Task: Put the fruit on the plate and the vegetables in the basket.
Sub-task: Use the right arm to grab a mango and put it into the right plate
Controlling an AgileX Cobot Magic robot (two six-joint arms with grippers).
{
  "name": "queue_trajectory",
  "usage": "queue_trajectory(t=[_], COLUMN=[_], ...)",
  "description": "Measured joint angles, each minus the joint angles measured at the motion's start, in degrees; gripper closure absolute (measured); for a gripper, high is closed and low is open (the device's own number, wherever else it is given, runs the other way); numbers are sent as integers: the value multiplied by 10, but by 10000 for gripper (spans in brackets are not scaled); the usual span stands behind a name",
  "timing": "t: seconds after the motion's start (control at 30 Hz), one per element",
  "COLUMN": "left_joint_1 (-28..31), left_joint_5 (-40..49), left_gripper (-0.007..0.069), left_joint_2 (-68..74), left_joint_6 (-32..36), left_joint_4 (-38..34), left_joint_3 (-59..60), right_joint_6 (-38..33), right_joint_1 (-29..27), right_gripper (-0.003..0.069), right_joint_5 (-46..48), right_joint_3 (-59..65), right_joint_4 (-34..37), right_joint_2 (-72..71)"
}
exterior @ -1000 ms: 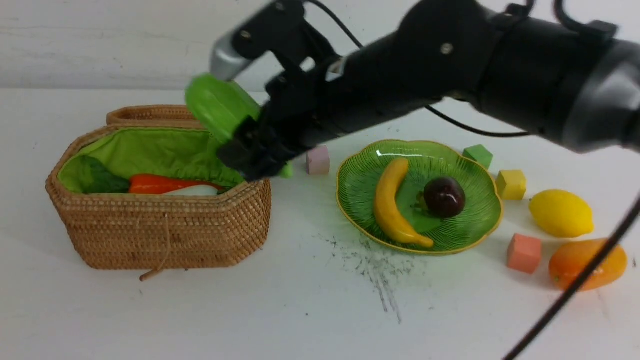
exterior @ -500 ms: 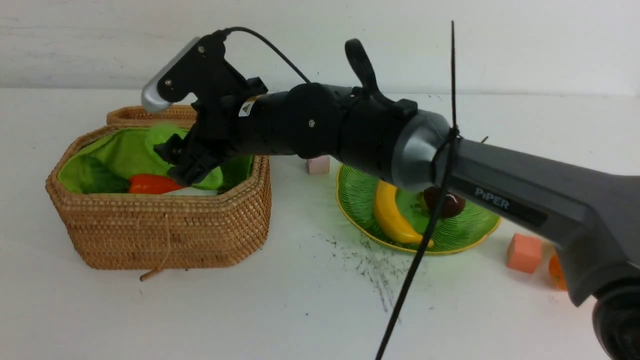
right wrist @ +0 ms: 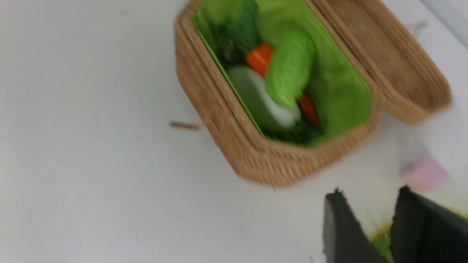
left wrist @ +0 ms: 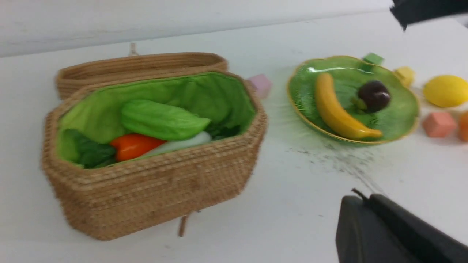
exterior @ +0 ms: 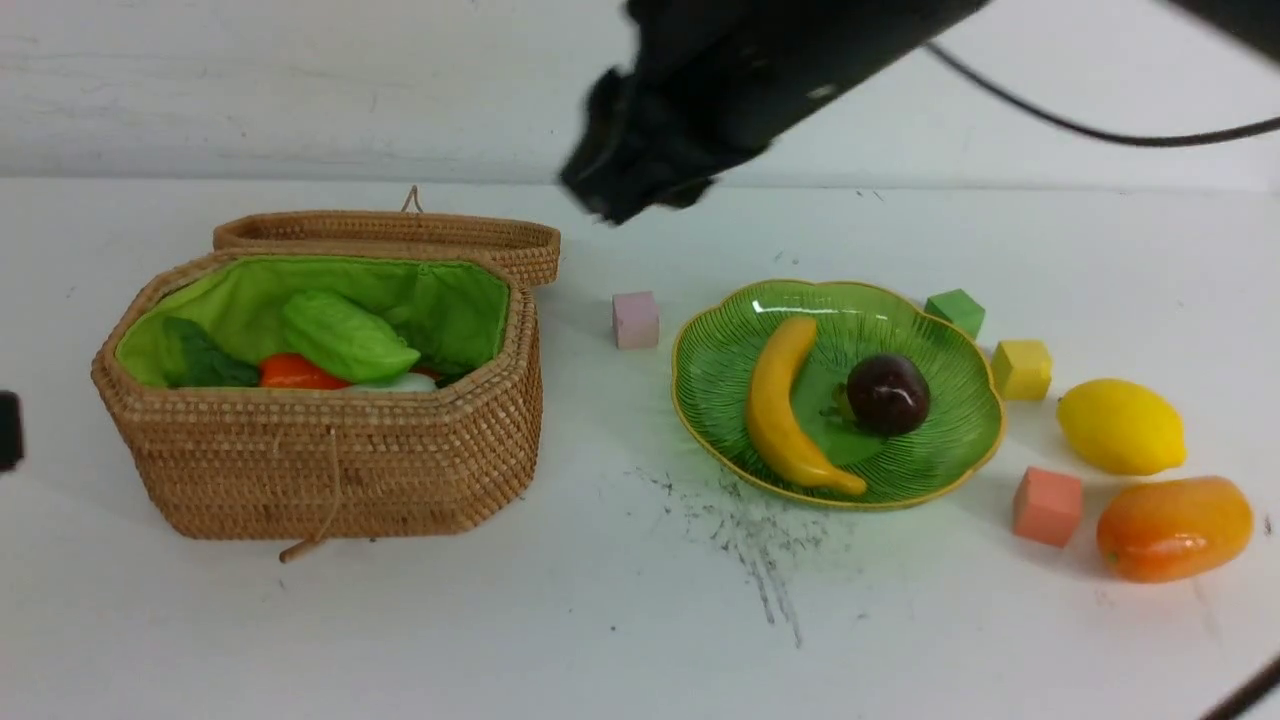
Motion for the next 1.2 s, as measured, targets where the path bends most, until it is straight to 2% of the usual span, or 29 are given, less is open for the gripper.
queue_trajectory(t=[0.1,0.2,0.23,0.33,0.47,0.6,0.63,0.7,0.73,0.77,0.9,0.93,1.03,1.2], left_joint_1=[0,0,0,0,0,0,0,0,0,0,0,0,0,0], left_joint_5=[-6,-8,-9,-9,-2,6,10,13,15,15,19,19,19,20], left_gripper=[610,610,610,610,608,607,607,607,607,607,607,607,606,606], left_joint_2=[0,0,0,0,0,0,0,0,0,0,0,0,0,0], left_joint_6=[100,165,209,276,324,334,336,336,336,336,336,336,336,336], left_joint_4=[-116,-180,-224,-288,-325,-333,-333,-334,-333,-333,-333,-333,-333,-333], left_joint_3=[0,0,0,0,0,0,0,0,0,0,0,0,0,0], right_joint_6=[62,109,135,192,295,377,408,436,455,459,475,476,477,477], right_joint_1=[-44,-74,-93,-142,-217,-288,-317,-344,-363,-372,-421,-428,-440,-449], right_gripper=[663,674,673,664,635,553,484,396,321,283,47,15,-17,7], right_joint_5=[79,85,85,85,85,52,18,-13,-33,-41,-89,-96,-113,-150], right_joint_3=[2,23,45,120,239,340,372,393,400,402,405,405,405,405], right_joint_4=[-46,-71,-86,-118,-136,-135,-126,-114,-104,-100,-70,-60,-43,-32], right_joint_2=[-18,-28,-36,-68,-102,-105,-99,-91,-83,-79,-38,-24,6,53])
